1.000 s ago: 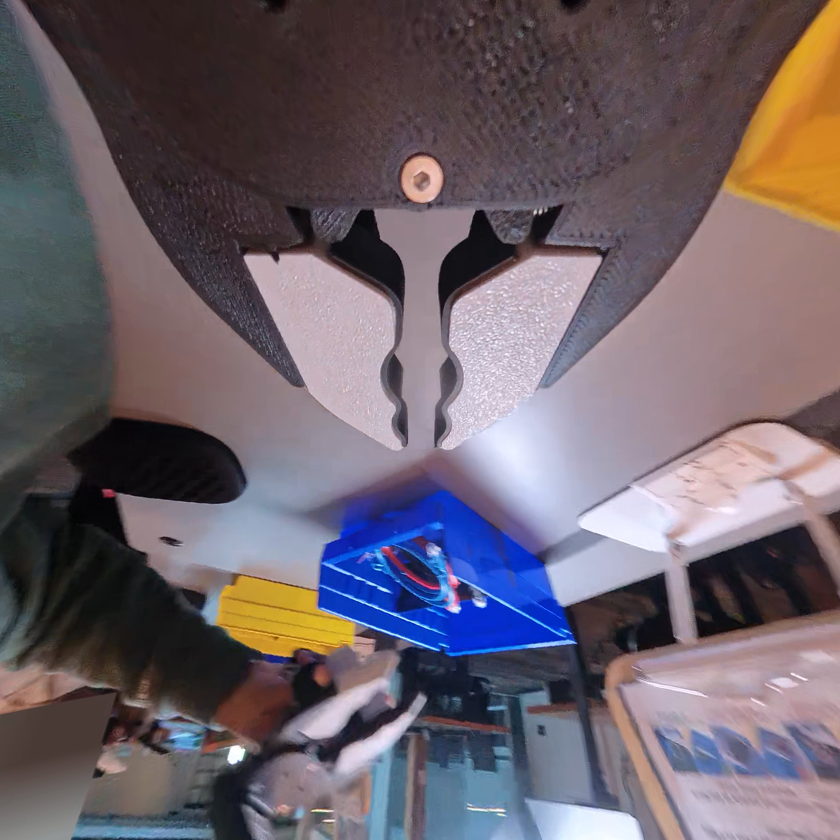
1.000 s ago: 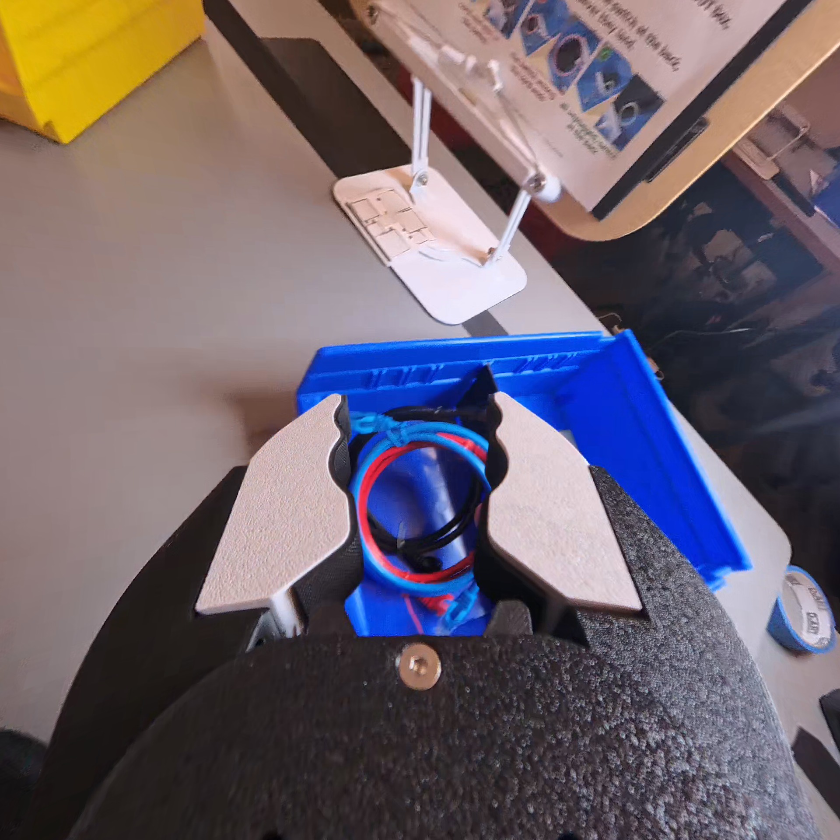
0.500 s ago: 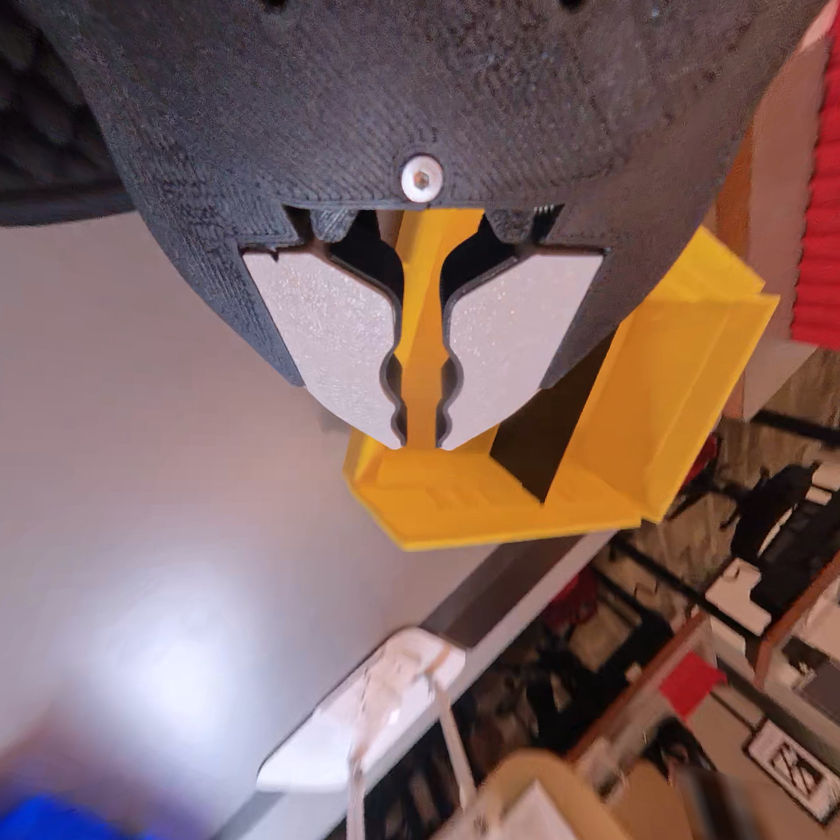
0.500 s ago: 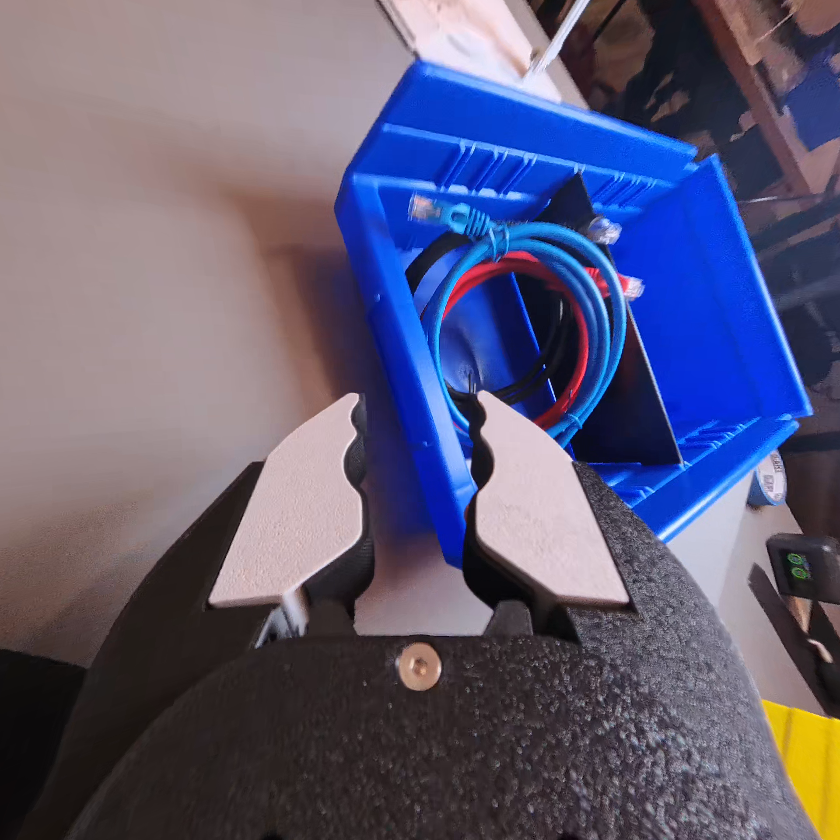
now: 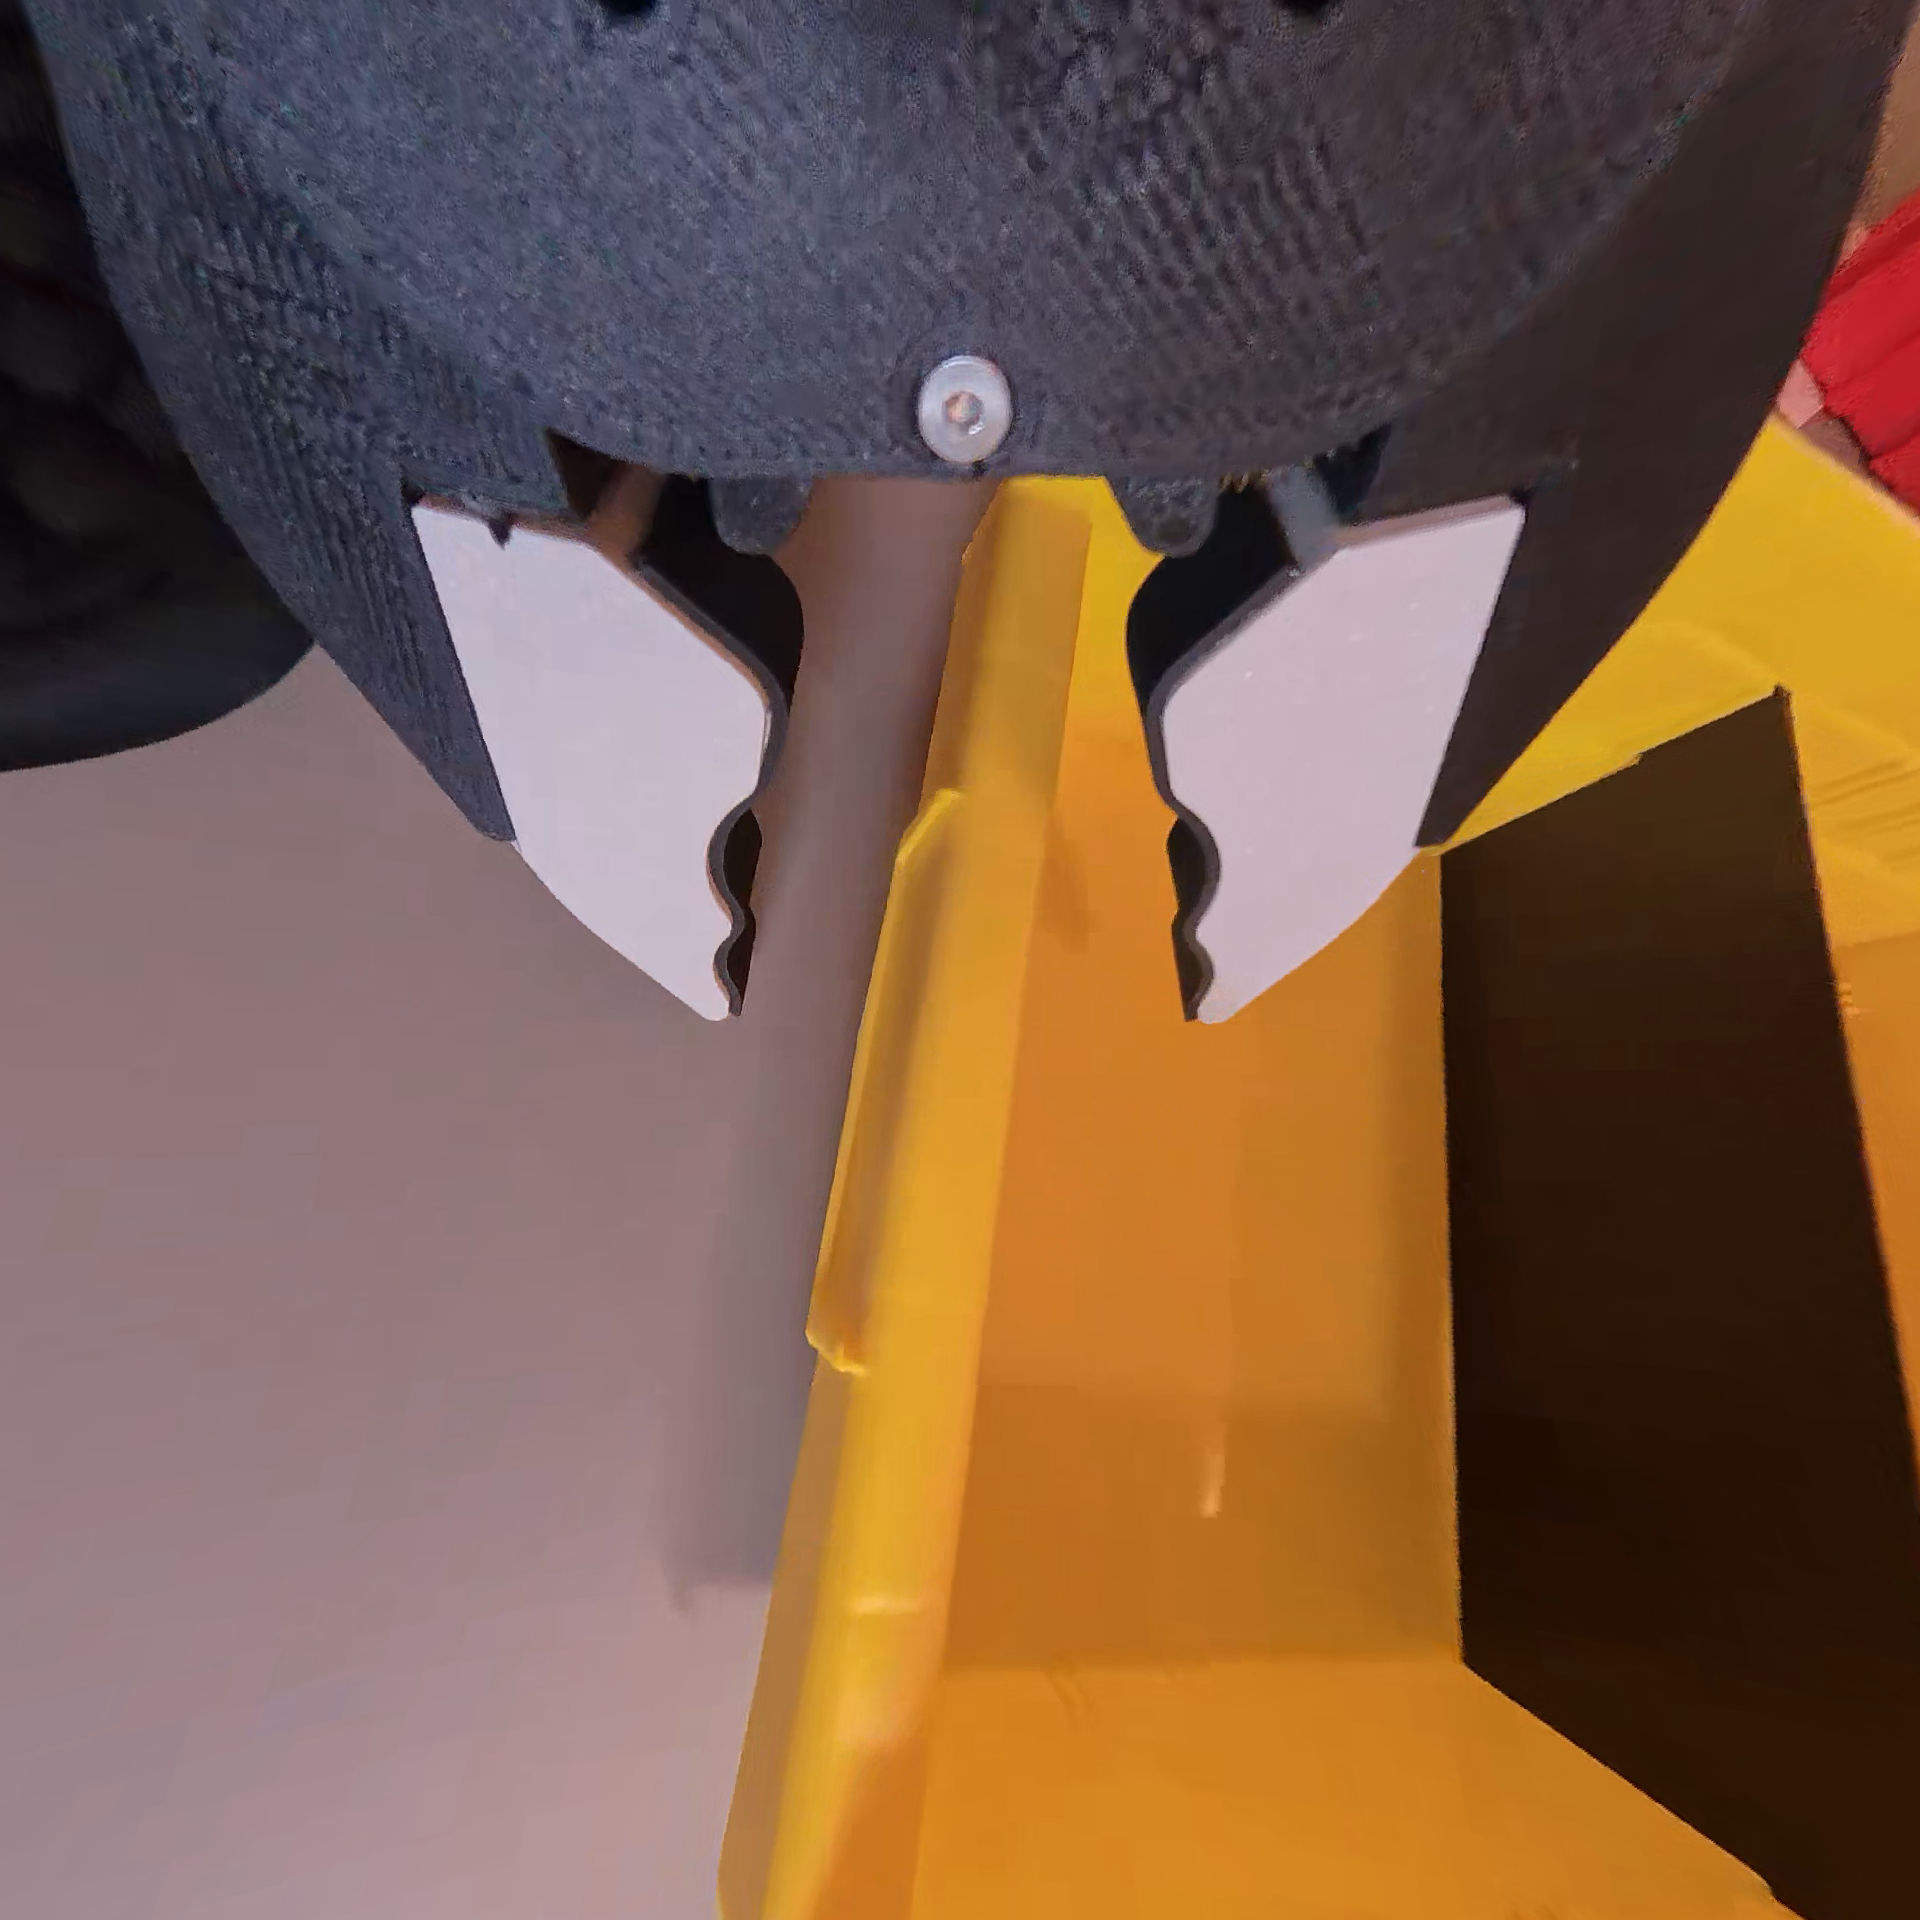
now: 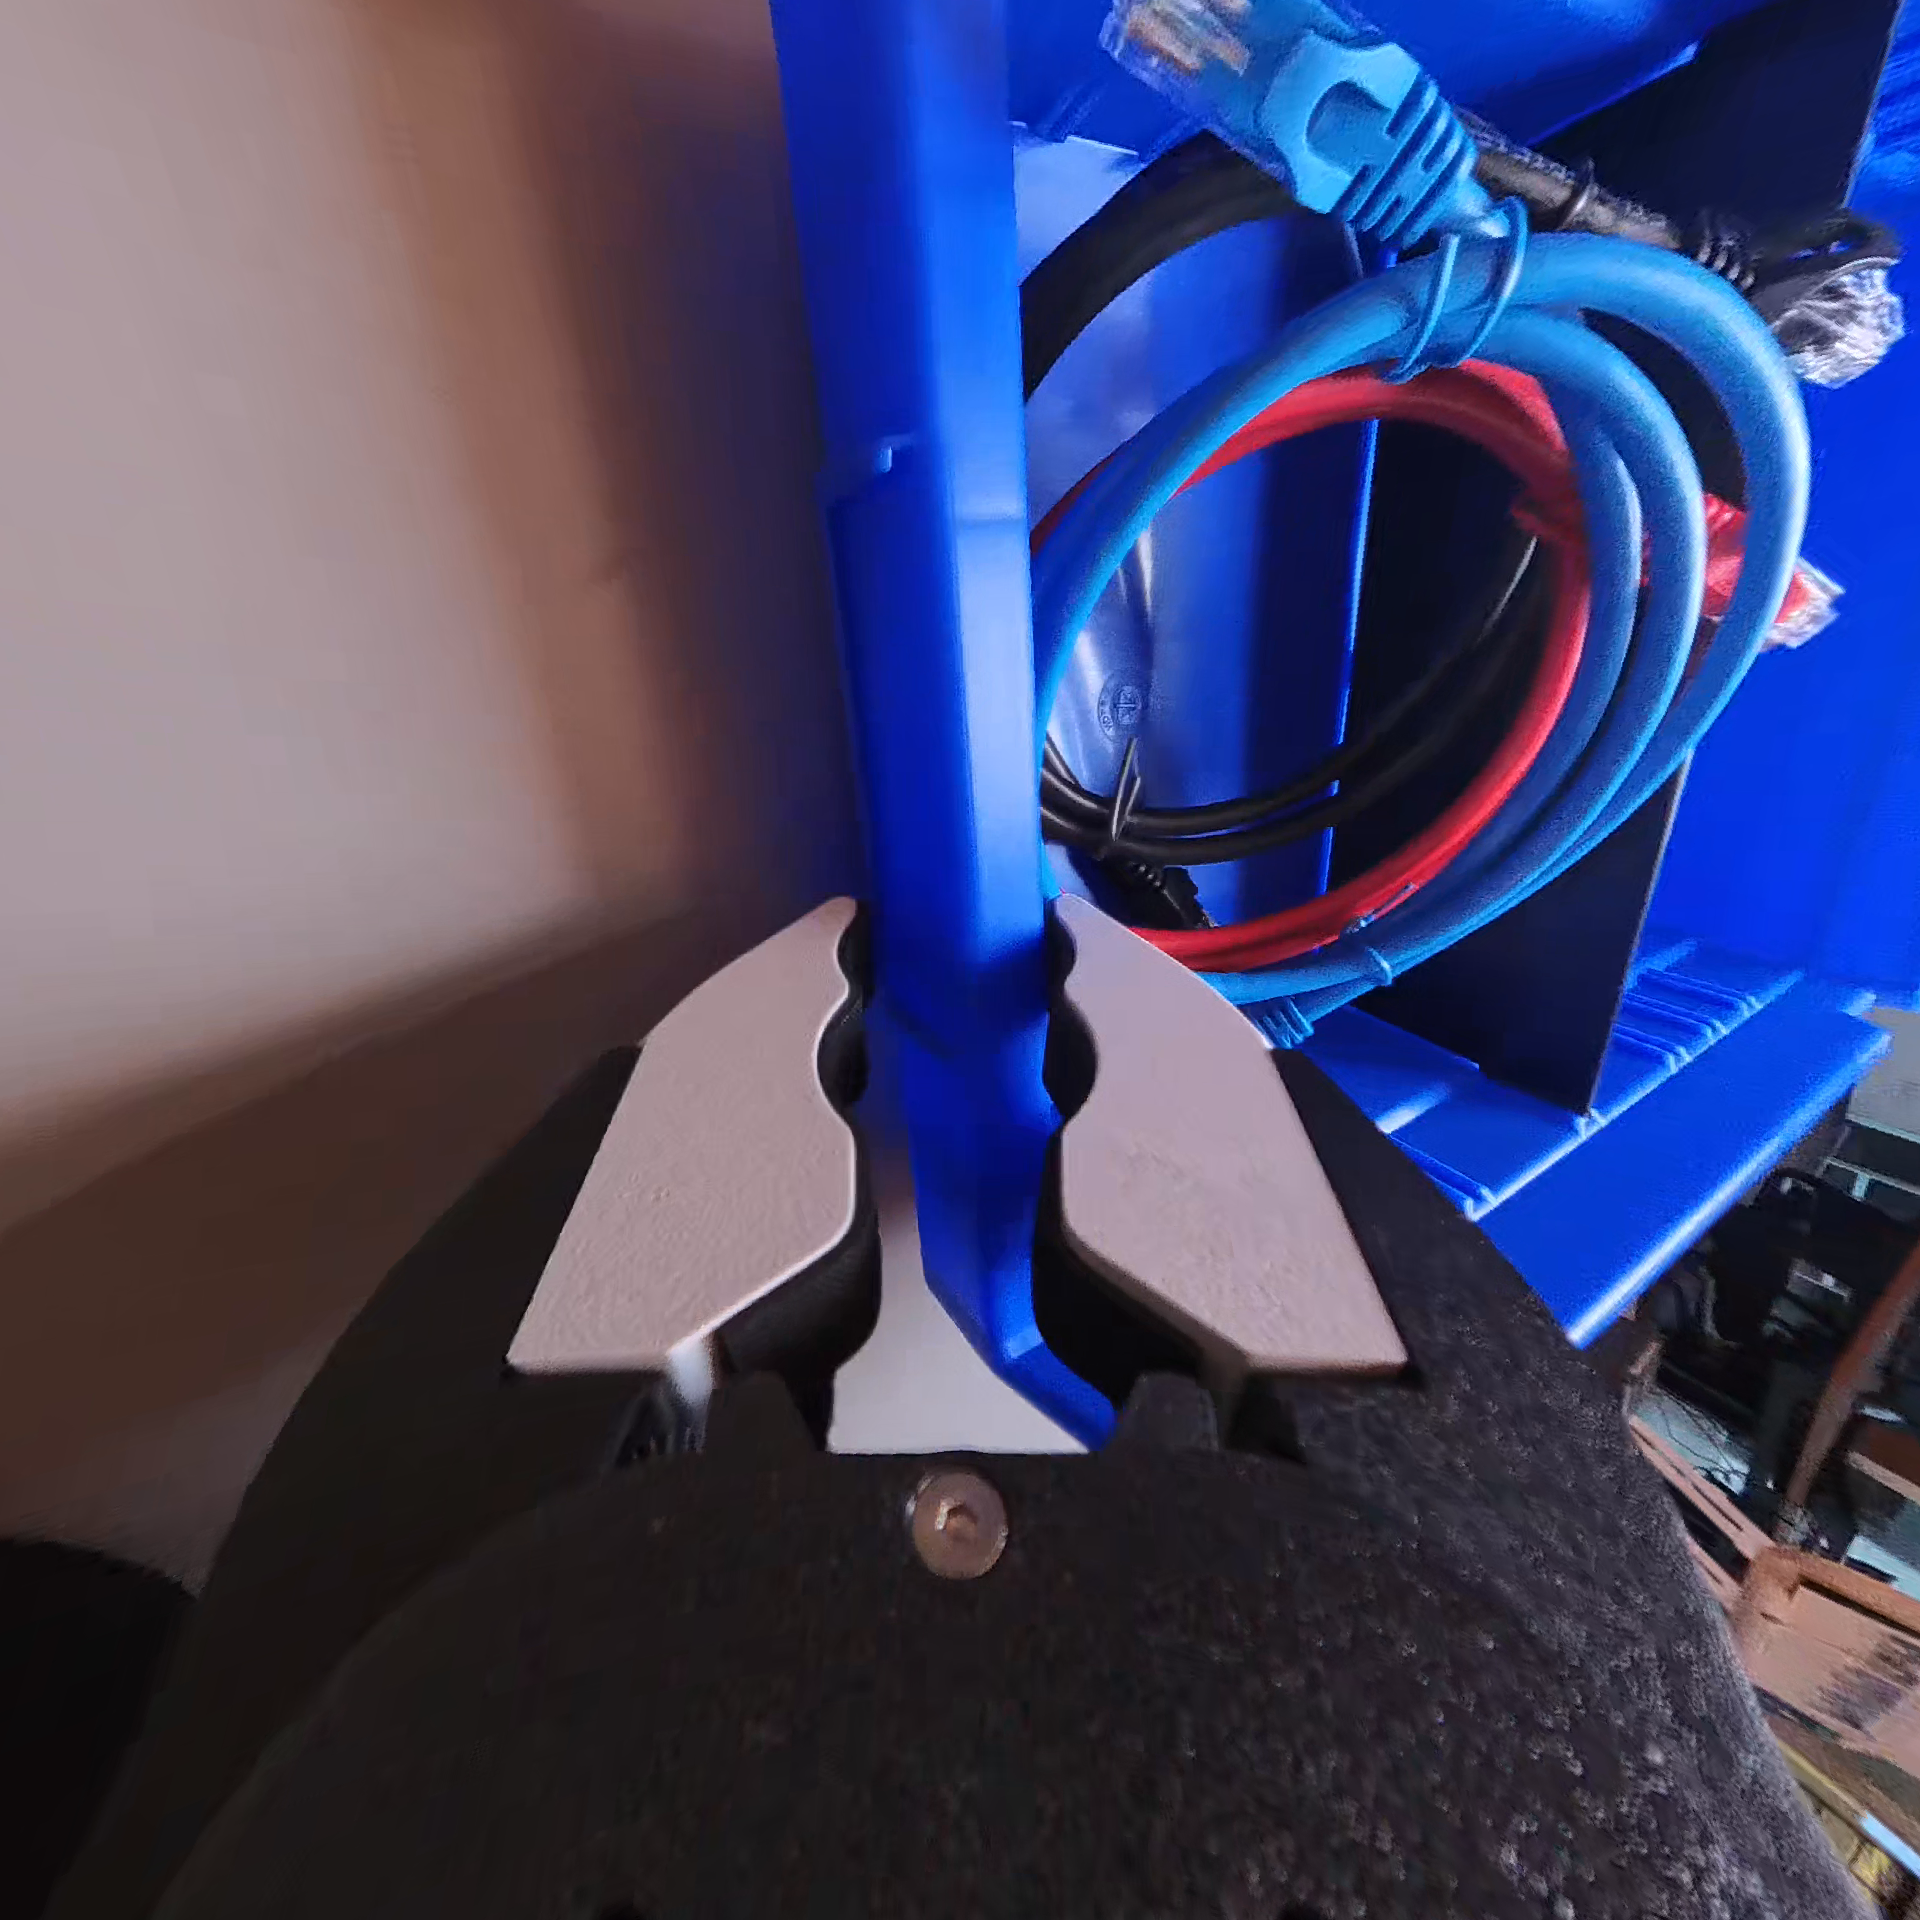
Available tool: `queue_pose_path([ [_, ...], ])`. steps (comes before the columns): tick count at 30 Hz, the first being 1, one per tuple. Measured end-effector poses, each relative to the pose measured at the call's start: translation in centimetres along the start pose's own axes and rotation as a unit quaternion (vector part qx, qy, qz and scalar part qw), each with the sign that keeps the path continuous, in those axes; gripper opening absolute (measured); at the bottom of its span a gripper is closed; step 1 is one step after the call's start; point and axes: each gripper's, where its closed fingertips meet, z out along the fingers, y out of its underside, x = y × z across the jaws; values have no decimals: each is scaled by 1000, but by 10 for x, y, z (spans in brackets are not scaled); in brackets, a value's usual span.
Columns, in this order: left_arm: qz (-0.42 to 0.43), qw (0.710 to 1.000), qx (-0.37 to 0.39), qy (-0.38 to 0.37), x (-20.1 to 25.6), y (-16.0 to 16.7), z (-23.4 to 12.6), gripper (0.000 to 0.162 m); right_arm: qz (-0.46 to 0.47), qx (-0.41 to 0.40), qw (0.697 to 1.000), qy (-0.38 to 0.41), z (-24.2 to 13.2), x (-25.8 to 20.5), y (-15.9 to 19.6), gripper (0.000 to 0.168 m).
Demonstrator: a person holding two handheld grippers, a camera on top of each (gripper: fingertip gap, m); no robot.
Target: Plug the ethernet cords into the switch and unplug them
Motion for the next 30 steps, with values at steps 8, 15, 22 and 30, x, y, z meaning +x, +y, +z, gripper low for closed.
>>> queue_pose_path([
  [8, 20, 999, -19, 46, 6, 2, 7, 39, -11, 21, 1000, 2, -15, -20, 7, 30],
  [15, 92, 995, 28, 35, 36, -24, 3, 30, -12, 32, 999, 4, -43, -62, 14, 30],
  [22, 206, 973, 76, 65, 107, -78, -7, 30, -19, 36, 999, 7, -67, -100, 12, 31],
  [30, 316, 937, 140, 58, 152, -152, -1, 31, 27, 126, 992, 2, -96, -118, -9, 31],
])
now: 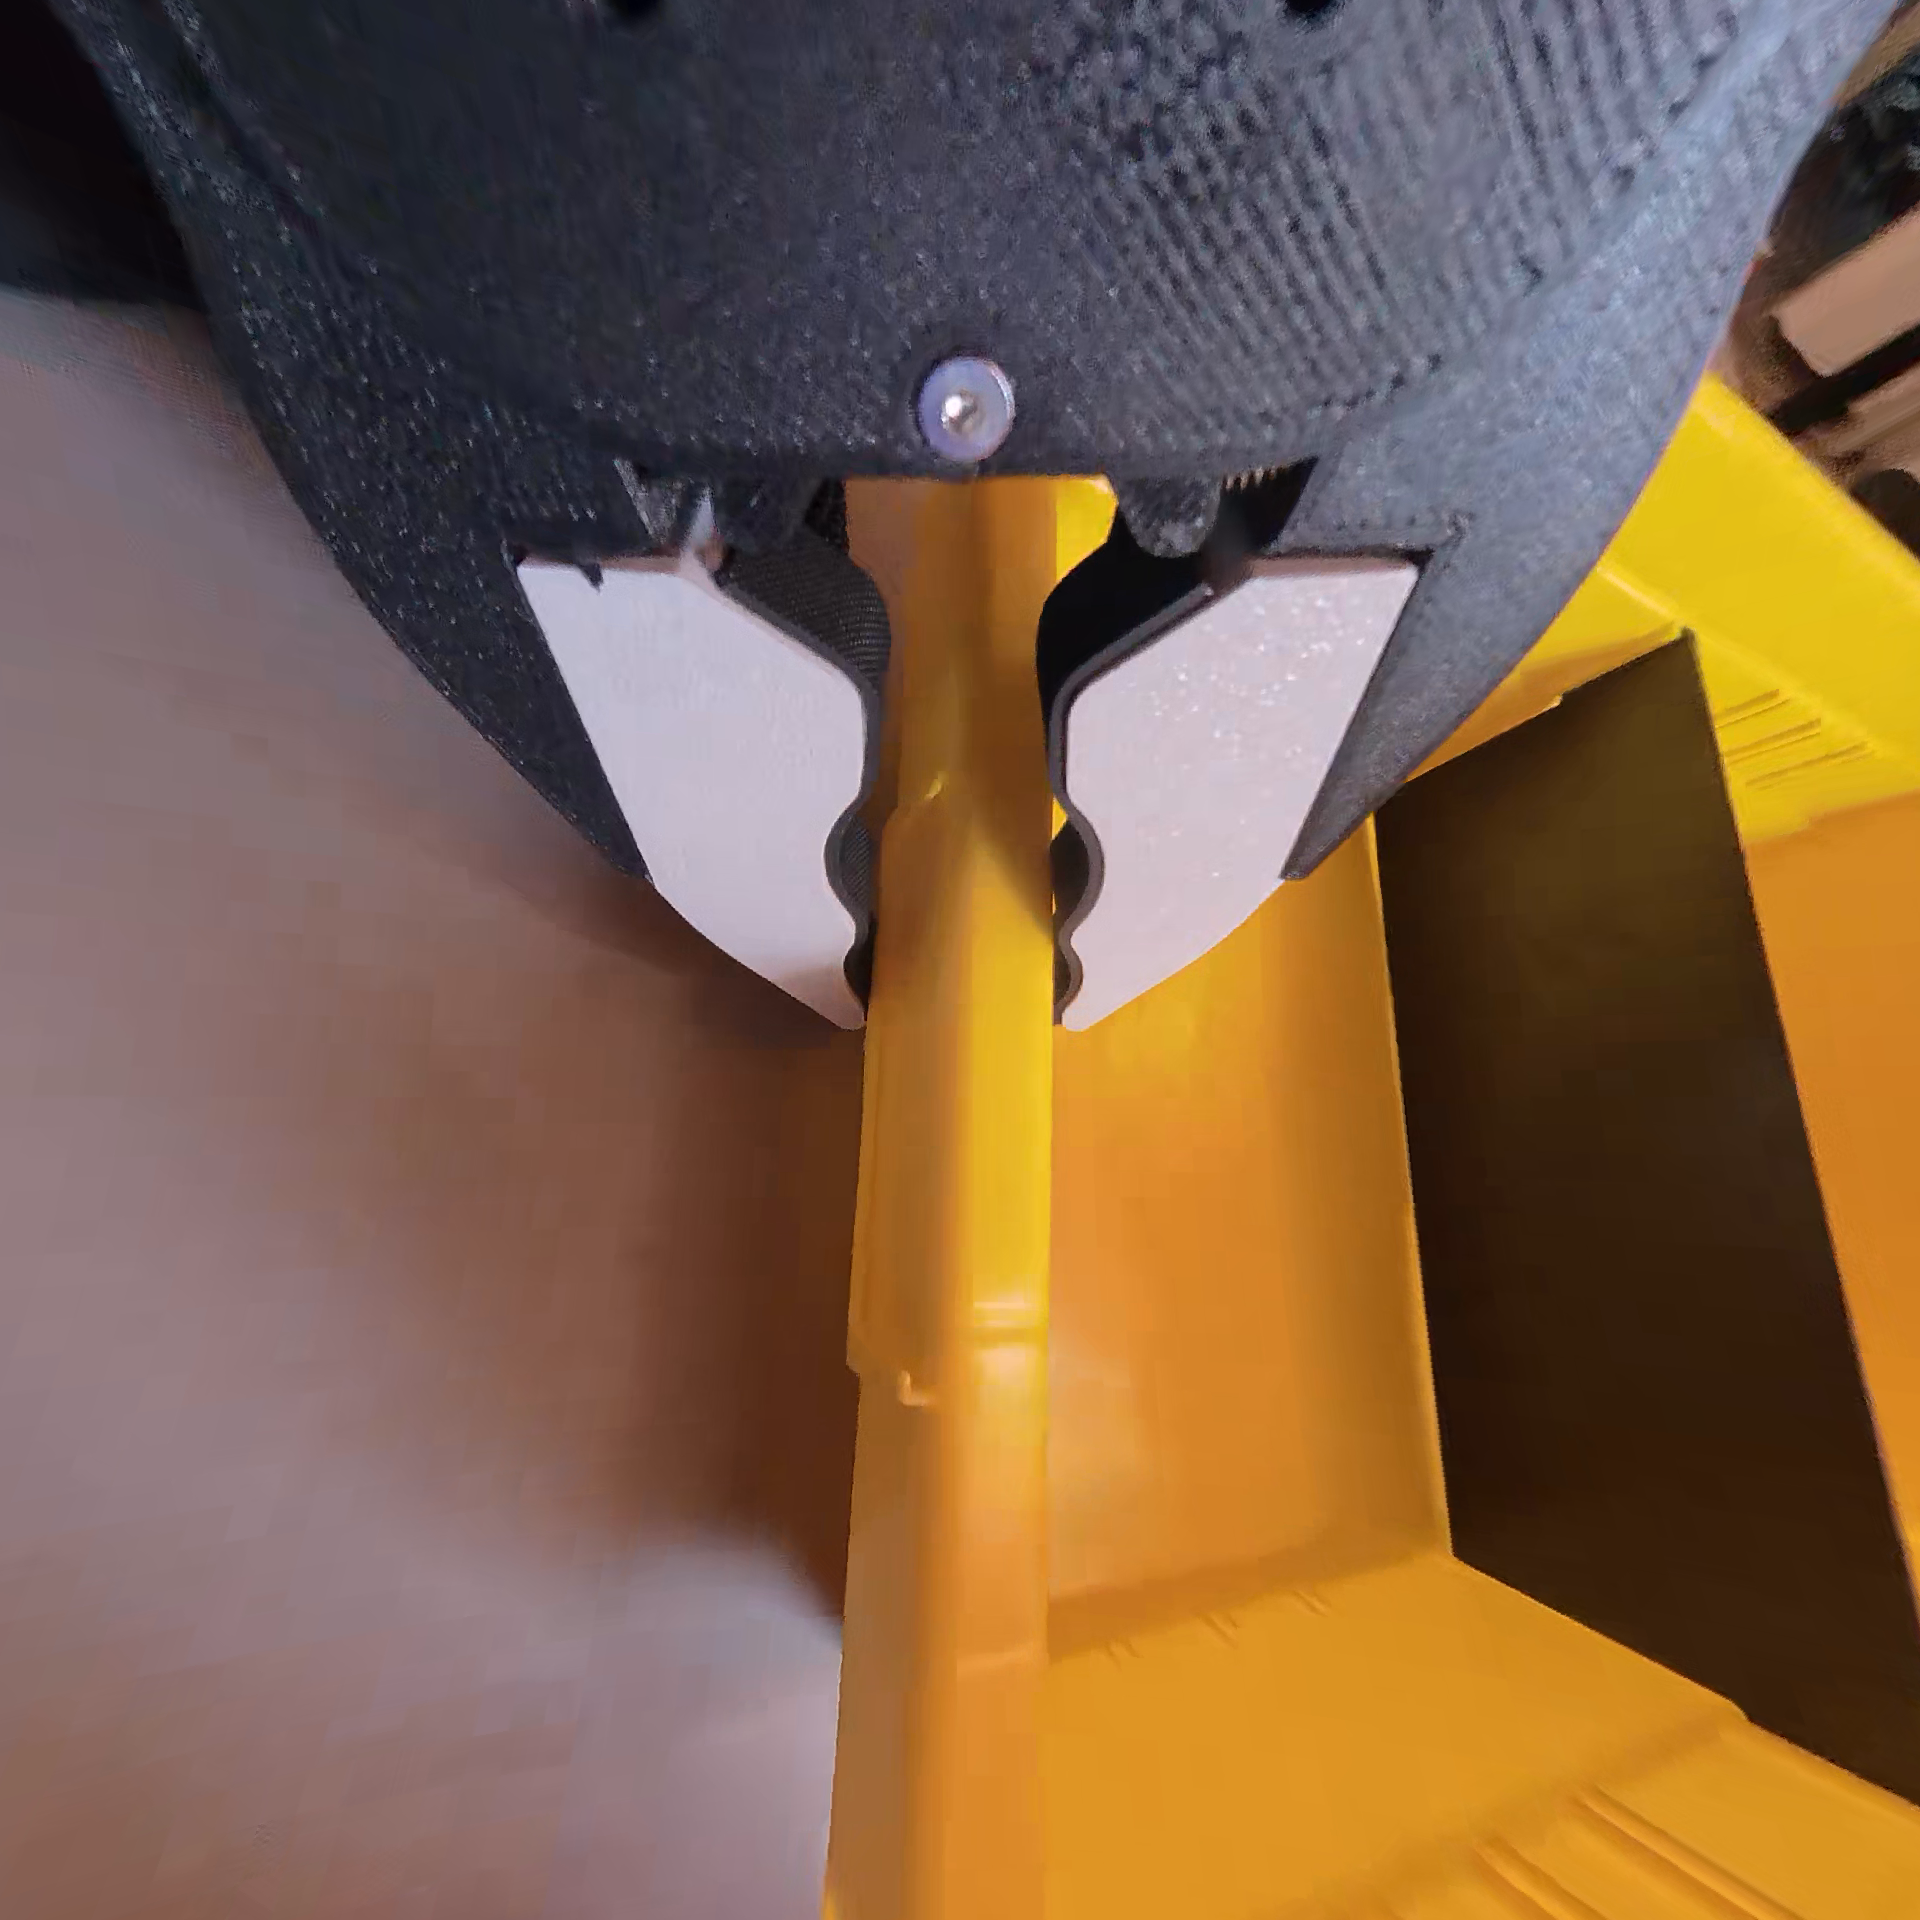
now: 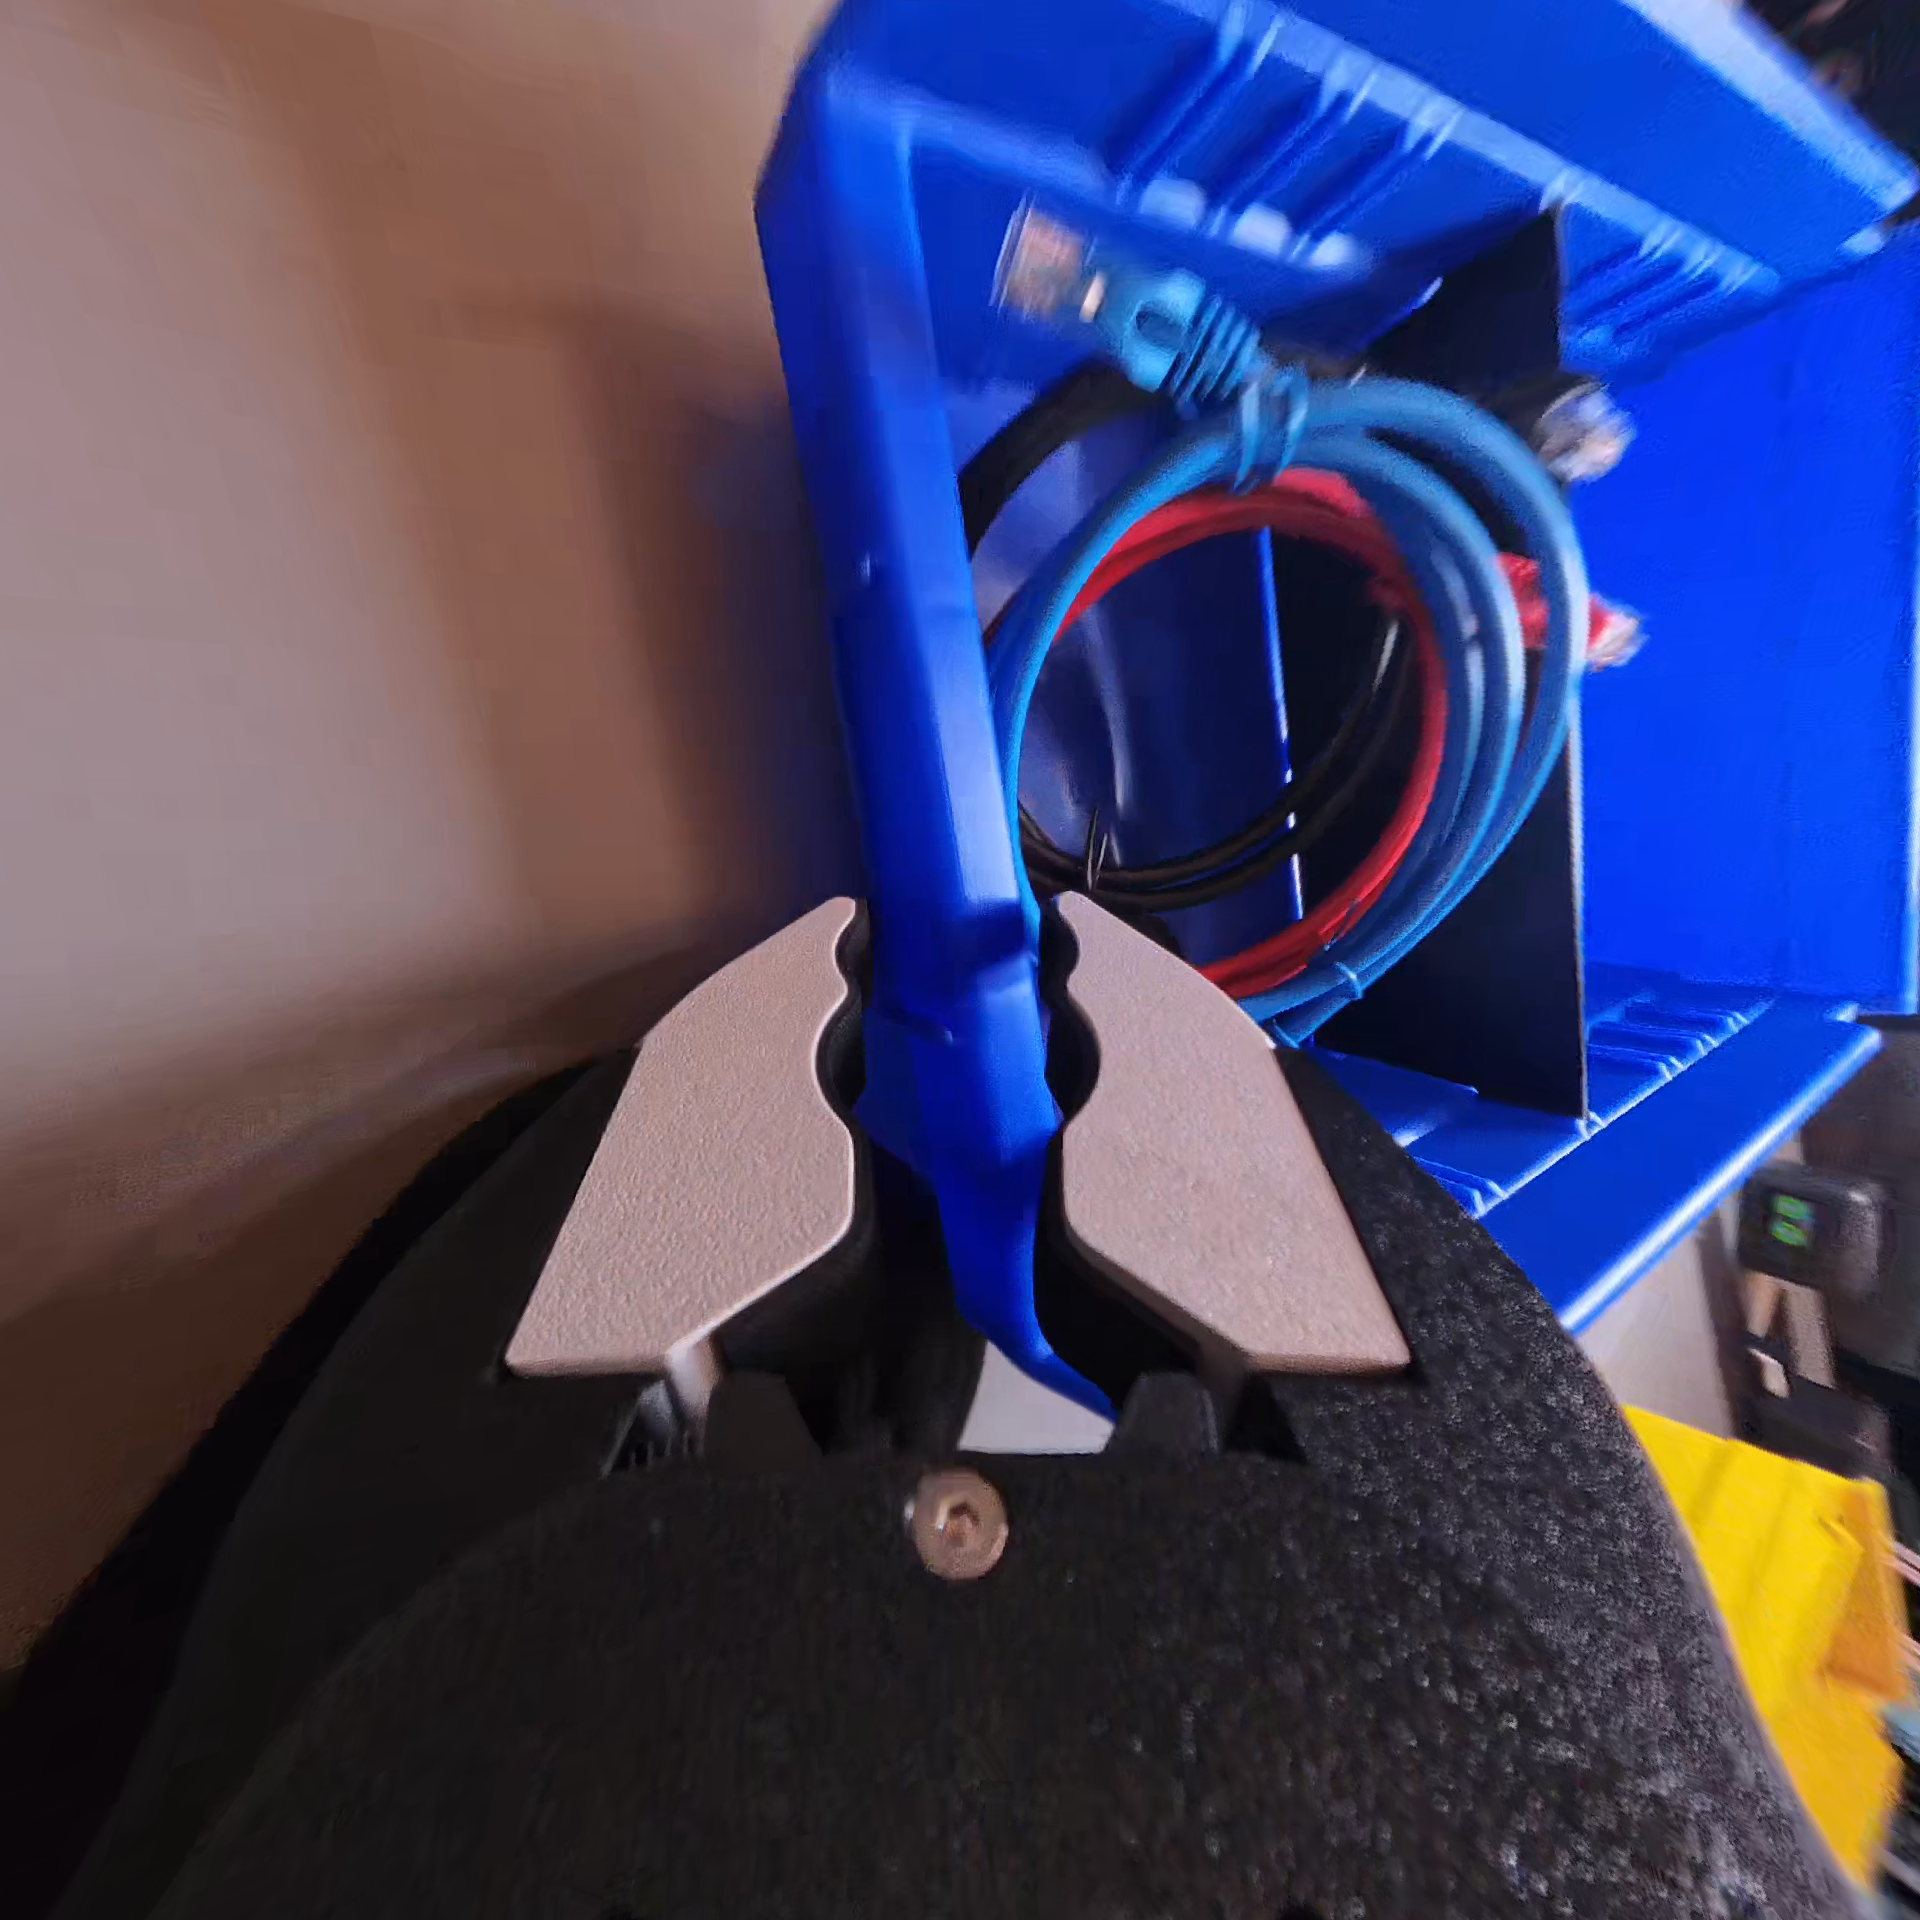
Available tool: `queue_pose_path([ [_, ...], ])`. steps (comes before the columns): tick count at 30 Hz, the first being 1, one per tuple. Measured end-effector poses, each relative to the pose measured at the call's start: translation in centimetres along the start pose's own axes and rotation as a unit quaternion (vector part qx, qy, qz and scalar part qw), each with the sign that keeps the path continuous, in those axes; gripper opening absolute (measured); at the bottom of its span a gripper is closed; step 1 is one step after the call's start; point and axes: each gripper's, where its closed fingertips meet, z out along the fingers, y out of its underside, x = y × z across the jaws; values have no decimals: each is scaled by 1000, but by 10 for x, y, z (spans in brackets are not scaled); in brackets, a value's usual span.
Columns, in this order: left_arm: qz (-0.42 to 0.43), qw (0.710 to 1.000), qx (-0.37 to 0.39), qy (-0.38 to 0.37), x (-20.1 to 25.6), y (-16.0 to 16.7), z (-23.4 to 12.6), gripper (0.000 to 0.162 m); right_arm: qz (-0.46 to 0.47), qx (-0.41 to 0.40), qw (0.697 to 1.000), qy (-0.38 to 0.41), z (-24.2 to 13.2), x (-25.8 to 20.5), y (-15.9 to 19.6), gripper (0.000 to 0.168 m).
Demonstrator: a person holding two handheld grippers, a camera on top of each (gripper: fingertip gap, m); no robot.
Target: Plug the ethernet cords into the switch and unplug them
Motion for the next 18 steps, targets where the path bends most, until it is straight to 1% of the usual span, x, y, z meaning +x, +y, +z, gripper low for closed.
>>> queue_pose_path([
  [1, 15, 1000, 8, -12, -5, -8, 4, 31, 21, 34, 999, -6, -10, 0, -9, 32],
  [3, 38, 998, 23, -38, -15, -20, 12, 31, 81, 109, 991, -8, -36, 7, -25, 40],
  [5, 36, 998, 36, -47, -19, -28, 14, 34, 149, 163, 975, 20, -60, 25, -26, 49],
  [6, 16, 997, 55, -44, -18, -34, 10, 36, 183, 182, 965, 49, -71, 37, -20, 53],
  [8, -38, 990, 135, -19, -11, -59, -7, 34, 249, 207, 941, 101, -86, 57, 0, 59],
  [10, -90, 973, 211, 24, -1, -88, -29, 37, 317, 214, 918, 106, -85, 62, 20, 65],
  [12, -140, 954, 253, 79, 11, -111, -42, 41, 361, 202, 906, 91, -68, 62, 36, 71],
  [13, -159, 946, 263, 105, 17, -121, -43, 43, 372, 196, 903, 86, -58, 63, 40, 70],
  [14, -182, 938, 266, 124, 20, -130, -41, 45, 378, 187, 903, 76, -48, 63, 43, 65],
  [15, -203, 931, 269, 139, 22, -137, -37, 50, 382, 179, 904, 73, -39, 65, 45, 55],
  [16, -222, 924, 271, 155, 24, -145, -31, 54, 384, 168, 904, 80, -32, 69, 49, 41],
  [17, -240, 917, 272, 167, 25, -151, -25, 58, 382, 158, 907, 82, -28, 70, 51, 39],
  [18, -254, 910, 275, 176, 26, -158, -20, 59, 385, 151, 906, 87, -28, 72, 53, 34],
])
